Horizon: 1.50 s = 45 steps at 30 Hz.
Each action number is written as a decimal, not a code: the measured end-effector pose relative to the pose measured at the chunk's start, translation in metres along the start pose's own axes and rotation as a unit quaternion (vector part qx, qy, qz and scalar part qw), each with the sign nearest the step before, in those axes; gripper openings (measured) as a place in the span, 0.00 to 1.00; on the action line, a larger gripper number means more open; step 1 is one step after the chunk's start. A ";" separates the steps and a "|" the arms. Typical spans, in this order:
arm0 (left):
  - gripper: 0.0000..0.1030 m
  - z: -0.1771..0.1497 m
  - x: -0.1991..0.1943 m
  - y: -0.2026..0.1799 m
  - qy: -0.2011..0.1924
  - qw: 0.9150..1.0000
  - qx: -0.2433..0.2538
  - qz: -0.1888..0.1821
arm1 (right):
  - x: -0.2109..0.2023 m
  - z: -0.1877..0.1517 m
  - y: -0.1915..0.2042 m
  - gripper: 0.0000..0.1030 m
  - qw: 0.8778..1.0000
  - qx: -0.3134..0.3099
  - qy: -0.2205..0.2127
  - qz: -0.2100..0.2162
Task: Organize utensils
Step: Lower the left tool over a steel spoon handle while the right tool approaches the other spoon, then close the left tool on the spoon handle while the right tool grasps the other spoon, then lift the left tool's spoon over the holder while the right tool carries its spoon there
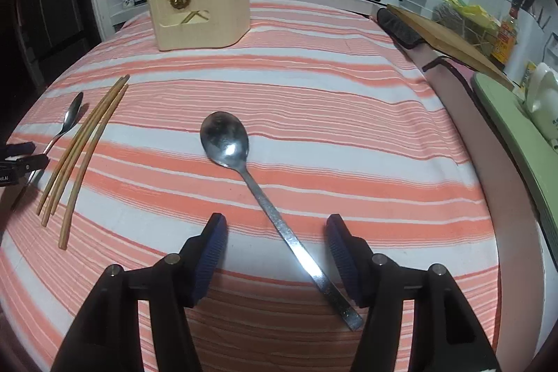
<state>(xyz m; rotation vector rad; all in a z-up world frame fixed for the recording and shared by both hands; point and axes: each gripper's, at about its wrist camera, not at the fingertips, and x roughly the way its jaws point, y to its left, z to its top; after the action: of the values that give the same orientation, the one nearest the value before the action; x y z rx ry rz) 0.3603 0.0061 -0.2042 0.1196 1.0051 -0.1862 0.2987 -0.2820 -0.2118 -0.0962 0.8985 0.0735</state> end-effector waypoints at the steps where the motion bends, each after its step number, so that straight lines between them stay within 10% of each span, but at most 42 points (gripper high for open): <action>1: 0.89 0.002 0.002 0.000 0.003 1.000 0.000 -0.003 | 0.004 0.002 0.000 0.59 1.000 -0.012 0.005 0.002; 22: 0.84 0.055 0.033 -0.008 0.010 0.999 0.036 -0.035 | 0.046 0.057 0.023 0.62 0.987 -0.122 0.018 0.104; 28: 0.65 0.058 0.032 -0.015 0.002 0.998 0.048 -0.043 | 0.049 0.059 0.025 0.59 0.987 -0.123 0.007 0.105; 30: 0.40 0.058 0.030 -0.017 -0.006 0.998 0.054 -0.042 | 0.049 0.061 0.022 0.39 0.987 -0.120 0.002 0.106; 45: 0.40 0.057 -0.051 0.000 -0.106 0.993 0.013 -0.043 | -0.026 0.072 0.027 0.35 0.989 -0.086 -0.061 0.104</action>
<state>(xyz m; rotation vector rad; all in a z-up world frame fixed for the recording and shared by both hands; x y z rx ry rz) 0.3802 0.0005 -0.1308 0.0785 0.7958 -0.2840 0.3357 -0.2476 -0.1487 -0.1557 0.7769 0.3487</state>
